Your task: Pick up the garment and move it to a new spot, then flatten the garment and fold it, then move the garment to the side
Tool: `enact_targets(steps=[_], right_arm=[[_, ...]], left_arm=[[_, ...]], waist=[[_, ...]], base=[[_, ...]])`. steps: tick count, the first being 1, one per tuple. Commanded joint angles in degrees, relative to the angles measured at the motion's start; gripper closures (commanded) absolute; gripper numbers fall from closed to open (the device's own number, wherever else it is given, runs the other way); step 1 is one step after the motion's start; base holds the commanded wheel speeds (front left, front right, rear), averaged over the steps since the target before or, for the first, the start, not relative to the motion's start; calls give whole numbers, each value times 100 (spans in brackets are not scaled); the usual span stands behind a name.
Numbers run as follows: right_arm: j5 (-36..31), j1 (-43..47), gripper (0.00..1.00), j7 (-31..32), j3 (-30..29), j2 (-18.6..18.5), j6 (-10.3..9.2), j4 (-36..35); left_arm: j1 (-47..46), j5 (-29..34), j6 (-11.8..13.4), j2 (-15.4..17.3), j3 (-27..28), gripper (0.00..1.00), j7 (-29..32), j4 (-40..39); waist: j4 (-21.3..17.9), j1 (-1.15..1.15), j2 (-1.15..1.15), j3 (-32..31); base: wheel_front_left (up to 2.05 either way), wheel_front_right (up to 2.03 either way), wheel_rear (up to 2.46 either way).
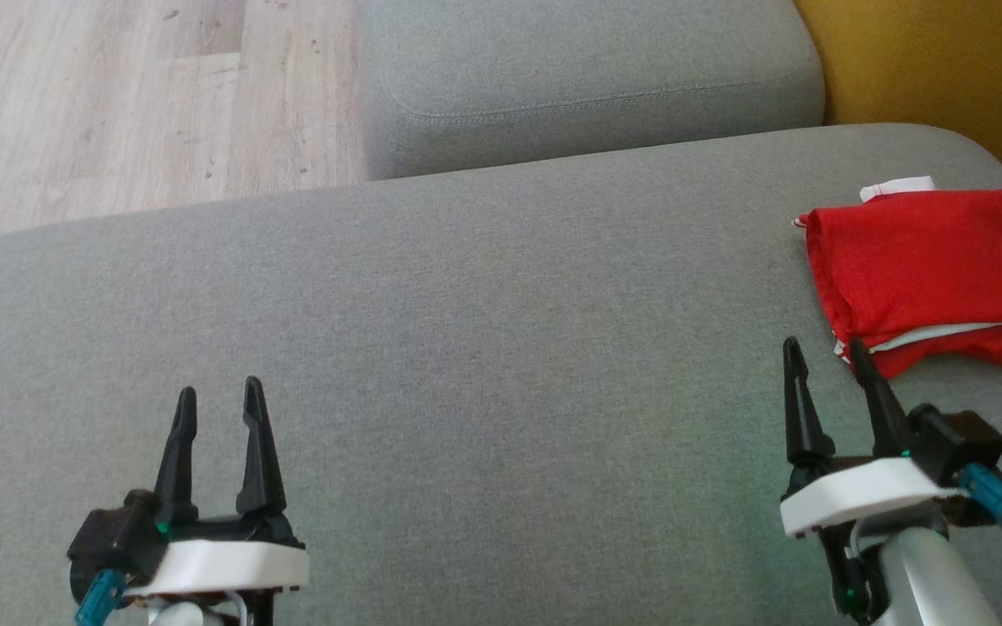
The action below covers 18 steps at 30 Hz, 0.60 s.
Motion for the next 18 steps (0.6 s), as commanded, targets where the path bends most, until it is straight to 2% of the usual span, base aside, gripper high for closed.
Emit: enact_targets(steps=[1, 18], right_arm=[[6, -173, 0, -76, 181, 9, -4, -250], [-25, -164, 0, -77, 175, 10, -4, -488]], left_arm=[[-172, -17, 4, 40, 209, 0, -31, -210], [-137, -176, 54, 40, 234, 0, -31, -163]], waist=[[4, 1, 0, 2], [2, 1, 0, 0]], base=[[0, 0, 0], [0, 0, 0]])
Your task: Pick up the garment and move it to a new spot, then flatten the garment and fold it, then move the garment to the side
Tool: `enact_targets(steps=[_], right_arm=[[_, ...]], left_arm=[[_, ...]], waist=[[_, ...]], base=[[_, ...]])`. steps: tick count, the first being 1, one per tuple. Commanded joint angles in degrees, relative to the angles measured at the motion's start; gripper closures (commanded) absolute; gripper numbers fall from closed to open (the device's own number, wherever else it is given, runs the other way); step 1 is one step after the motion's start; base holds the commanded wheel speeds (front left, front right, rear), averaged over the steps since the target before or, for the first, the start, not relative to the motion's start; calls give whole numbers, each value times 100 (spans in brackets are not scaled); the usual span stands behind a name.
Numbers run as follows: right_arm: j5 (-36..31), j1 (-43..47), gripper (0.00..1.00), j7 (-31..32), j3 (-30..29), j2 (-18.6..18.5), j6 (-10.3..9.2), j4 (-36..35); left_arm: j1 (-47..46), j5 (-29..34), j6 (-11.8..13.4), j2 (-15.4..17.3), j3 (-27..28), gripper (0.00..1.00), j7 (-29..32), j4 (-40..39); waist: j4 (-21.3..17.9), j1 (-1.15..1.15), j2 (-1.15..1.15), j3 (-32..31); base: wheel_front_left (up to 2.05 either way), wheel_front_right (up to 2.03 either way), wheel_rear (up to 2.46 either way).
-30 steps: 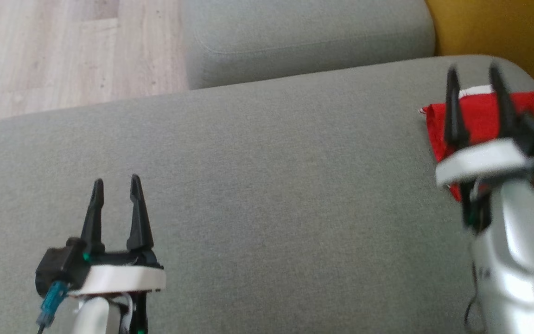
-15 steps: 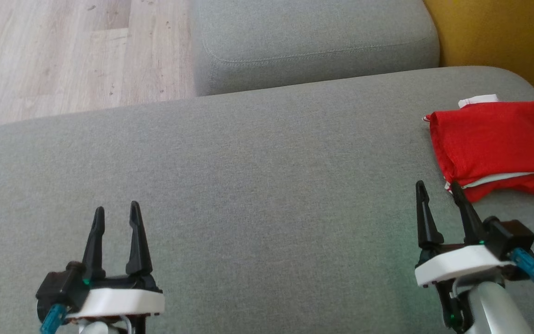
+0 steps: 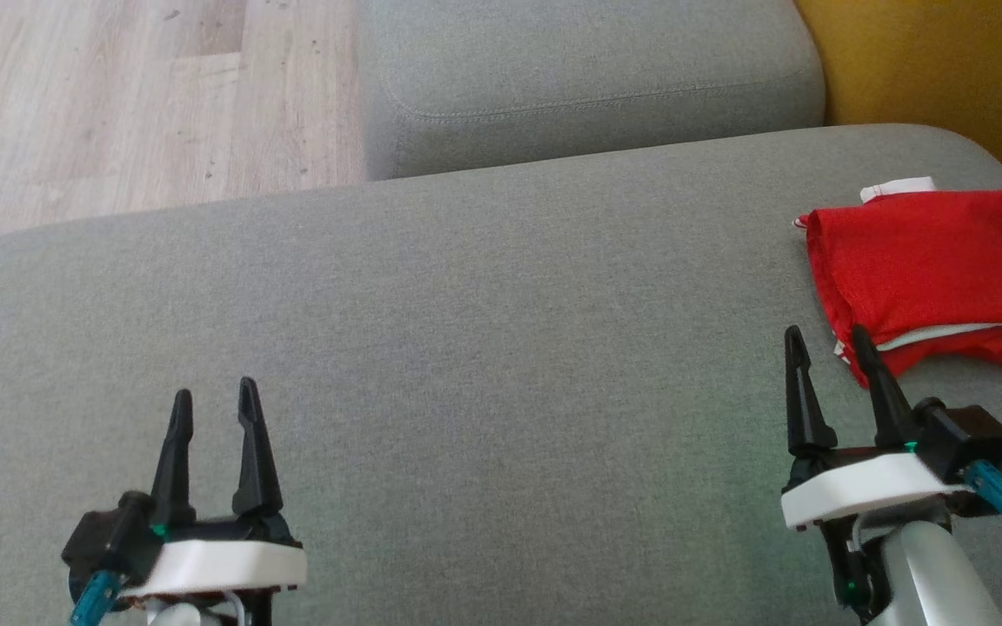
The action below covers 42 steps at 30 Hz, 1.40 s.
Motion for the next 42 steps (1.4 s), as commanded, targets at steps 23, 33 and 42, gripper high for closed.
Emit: enact_targets(steps=[23, 33, 42], right_arm=[[7, 17, 100, 4, 56, 2, 0, 63], [552, 81, 100, 159, -9, 10, 1, 172], [1133, 84, 100, 303, -70, 9, 0, 106]], left_arm=[[2, -210, 81, -1, 7, 100, 4, 169], [1, -683, 59, -3, 67, 100, 161, 337], [-34, -1189, 34, 0, 132, 100, 306, 316]], waist=[[-5, 0, 0, 23], [15, 0, 0, 35], [36, 0, 0, 48]], base=[[0, 0, 0], [0, 0, 0], [0, 0, 0]])
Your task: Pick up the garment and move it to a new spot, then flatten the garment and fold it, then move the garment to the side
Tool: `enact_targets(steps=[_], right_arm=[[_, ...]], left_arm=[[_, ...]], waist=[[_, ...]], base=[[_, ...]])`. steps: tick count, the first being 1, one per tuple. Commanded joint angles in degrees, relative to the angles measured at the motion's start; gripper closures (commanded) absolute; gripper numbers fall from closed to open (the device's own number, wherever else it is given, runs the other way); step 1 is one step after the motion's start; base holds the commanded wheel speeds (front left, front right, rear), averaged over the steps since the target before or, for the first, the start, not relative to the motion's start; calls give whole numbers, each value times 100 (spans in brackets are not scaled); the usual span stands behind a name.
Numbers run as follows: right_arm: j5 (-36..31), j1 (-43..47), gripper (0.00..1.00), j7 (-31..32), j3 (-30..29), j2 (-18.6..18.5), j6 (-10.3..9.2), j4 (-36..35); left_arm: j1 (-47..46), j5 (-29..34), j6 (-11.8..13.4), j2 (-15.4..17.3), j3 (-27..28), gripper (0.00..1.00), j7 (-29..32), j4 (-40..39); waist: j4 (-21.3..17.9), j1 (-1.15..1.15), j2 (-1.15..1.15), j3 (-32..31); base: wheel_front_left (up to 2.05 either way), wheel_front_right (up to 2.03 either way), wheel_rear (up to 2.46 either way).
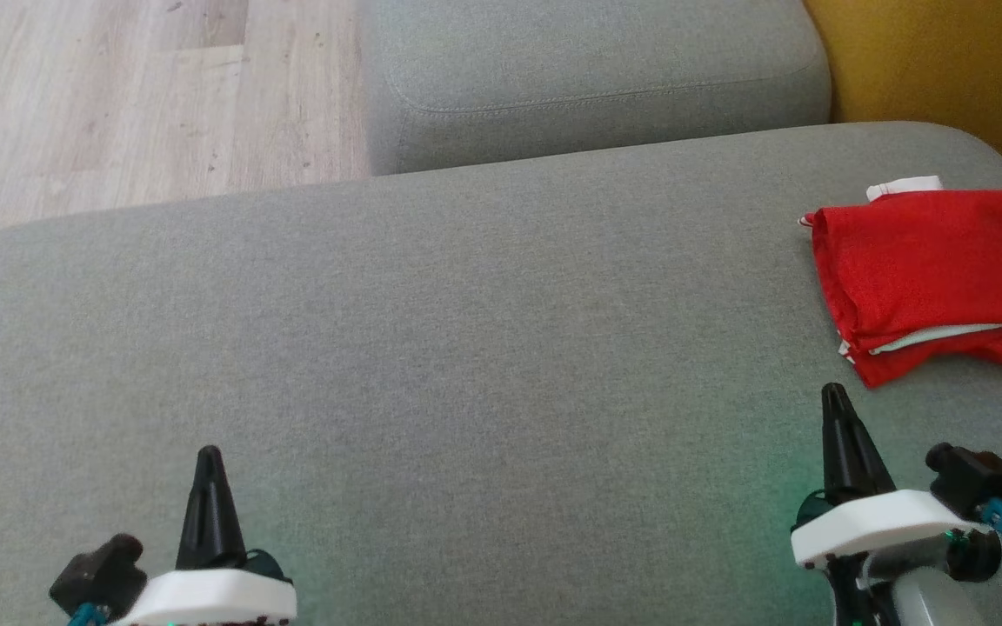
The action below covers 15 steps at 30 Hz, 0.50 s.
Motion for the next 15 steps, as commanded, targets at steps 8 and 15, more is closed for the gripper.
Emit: enact_targets(steps=[8, 15], right_arm=[[596, -270, 100, 145, -71, -11, 0, -258], [1047, -273, 100, 261, -123, -12, 0, -303]], left_arm=[[-309, -500, -63, 12, 171, 100, 136, -216], [-342, -891, -83, 14, 227, 100, 253, -225]], waist=[[19, 0, 0, 11], [36, 0, 0, 21]], base=[[0, 0, 0], [0, 0, 0]])
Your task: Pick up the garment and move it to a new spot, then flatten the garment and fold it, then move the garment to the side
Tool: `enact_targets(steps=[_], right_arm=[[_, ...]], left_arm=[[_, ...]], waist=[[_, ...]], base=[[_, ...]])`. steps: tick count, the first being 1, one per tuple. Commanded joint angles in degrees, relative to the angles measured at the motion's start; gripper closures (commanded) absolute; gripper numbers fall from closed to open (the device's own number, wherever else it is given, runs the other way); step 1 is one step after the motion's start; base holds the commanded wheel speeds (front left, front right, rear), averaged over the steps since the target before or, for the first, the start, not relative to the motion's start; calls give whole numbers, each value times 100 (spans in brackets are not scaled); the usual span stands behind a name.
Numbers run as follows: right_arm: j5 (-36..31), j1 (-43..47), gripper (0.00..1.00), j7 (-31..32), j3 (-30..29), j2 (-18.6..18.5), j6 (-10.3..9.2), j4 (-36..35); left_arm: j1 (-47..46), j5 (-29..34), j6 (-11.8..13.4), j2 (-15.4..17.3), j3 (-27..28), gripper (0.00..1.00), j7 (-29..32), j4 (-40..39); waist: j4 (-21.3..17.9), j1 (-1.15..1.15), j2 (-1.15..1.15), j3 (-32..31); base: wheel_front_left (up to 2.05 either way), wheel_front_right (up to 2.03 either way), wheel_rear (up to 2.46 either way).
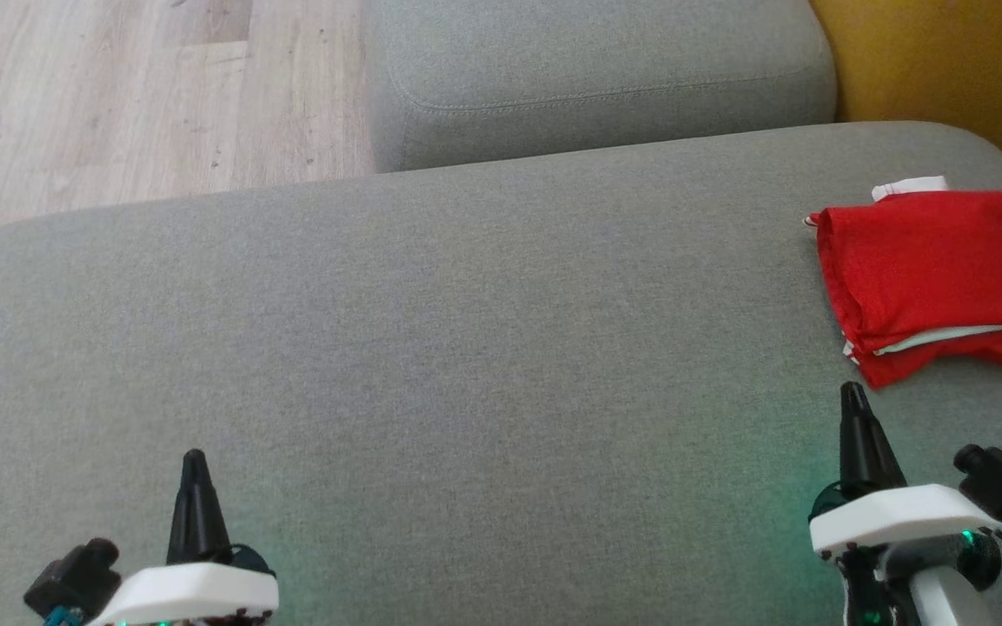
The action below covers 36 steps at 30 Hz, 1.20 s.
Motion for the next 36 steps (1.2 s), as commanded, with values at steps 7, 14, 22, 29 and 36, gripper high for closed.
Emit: enact_targets(steps=[7, 14, 22, 29, 36], right_arm=[[541, -277, 100, 130, -50, -14, -1, -272], [992, -281, 100, 246, -102, -15, -1, -317], [1505, -285, 100, 379, -161, -15, -1, -368], [1891, -289, 100, 478, -205, -16, -2, -407], [2407, -293, 100, 611, -264, -17, -2, -458]], left_arm=[[-349, -456, -51, 17, 152, 100, 133, -221], [-382, -847, -70, 20, 209, 100, 251, -229], [-420, -1293, -92, 22, 273, 100, 386, -239], [-449, -1628, -109, 25, 322, 100, 487, -246], [-487, -2076, -131, 28, 387, 100, 622, -256]], waist=[[17, 0, 0, 10], [33, 0, 0, 20], [52, 0, 0, 32], [67, 0, 0, 40], [86, 0, 0, 52]], base=[[0, 0, 0], [0, 0, 0], [0, 0, 0], [0, 0, 0], [0, 0, 0]])
